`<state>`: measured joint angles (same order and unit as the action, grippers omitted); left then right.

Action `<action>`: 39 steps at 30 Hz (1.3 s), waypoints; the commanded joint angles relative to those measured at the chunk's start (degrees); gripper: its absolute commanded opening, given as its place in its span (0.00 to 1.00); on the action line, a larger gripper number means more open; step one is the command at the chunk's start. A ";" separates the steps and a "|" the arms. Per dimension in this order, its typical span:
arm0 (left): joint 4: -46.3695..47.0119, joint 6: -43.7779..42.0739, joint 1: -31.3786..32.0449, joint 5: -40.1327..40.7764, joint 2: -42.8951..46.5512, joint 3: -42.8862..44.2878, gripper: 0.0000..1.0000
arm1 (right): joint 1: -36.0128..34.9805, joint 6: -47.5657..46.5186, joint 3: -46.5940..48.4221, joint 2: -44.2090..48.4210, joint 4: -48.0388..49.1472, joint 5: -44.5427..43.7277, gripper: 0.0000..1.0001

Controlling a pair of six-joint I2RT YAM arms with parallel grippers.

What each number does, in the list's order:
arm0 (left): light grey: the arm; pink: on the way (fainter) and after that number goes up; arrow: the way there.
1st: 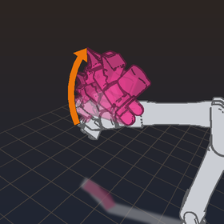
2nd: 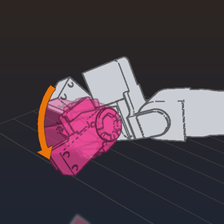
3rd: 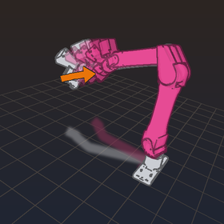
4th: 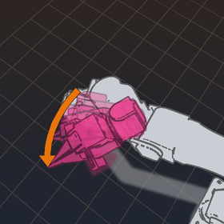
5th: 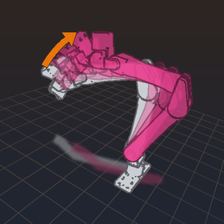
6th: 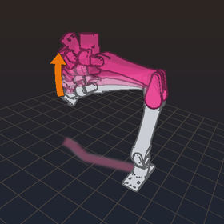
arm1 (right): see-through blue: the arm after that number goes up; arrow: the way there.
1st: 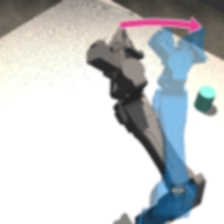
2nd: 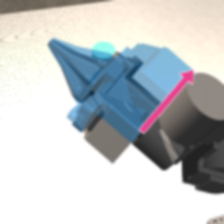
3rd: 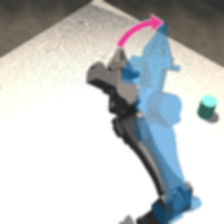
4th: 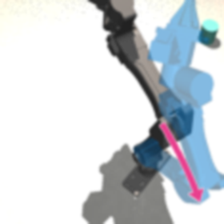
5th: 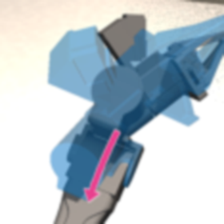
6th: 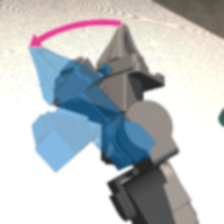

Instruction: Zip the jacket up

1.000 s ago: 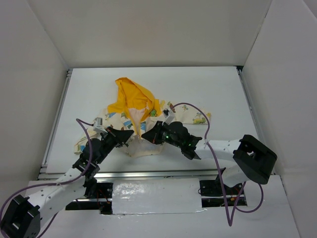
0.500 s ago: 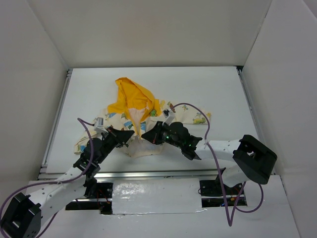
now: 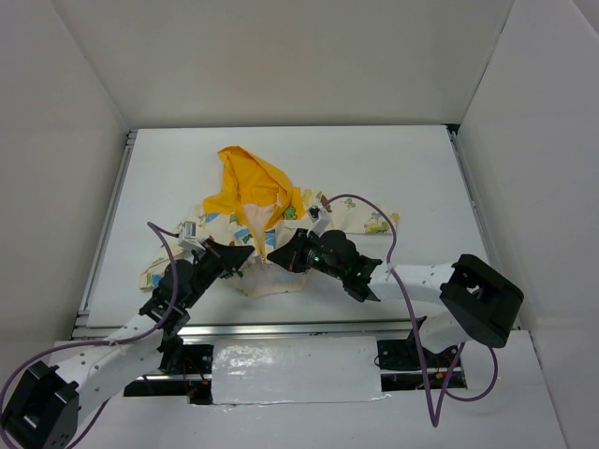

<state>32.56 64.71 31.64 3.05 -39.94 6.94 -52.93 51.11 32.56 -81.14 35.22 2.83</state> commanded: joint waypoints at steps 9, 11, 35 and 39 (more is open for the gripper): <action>4.88 -0.02 0.09 -0.59 -0.49 0.27 0.00 | 0.19 -0.23 0.58 1.16 4.42 0.33 0.00; 5.06 0.07 0.00 -0.68 -0.57 0.36 0.00 | 0.19 -0.22 0.40 1.08 4.59 0.33 0.00; 4.53 -0.19 0.09 -0.32 -0.75 0.44 0.00 | 0.37 0.04 -0.12 2.22 4.86 0.25 0.00; 4.27 -0.28 0.09 -0.68 -0.66 0.44 0.00 | 0.45 0.04 -0.21 2.57 4.68 -0.02 0.00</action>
<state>34.20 64.73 31.64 2.68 -41.10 6.85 -52.84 51.16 32.47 -80.73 36.01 2.83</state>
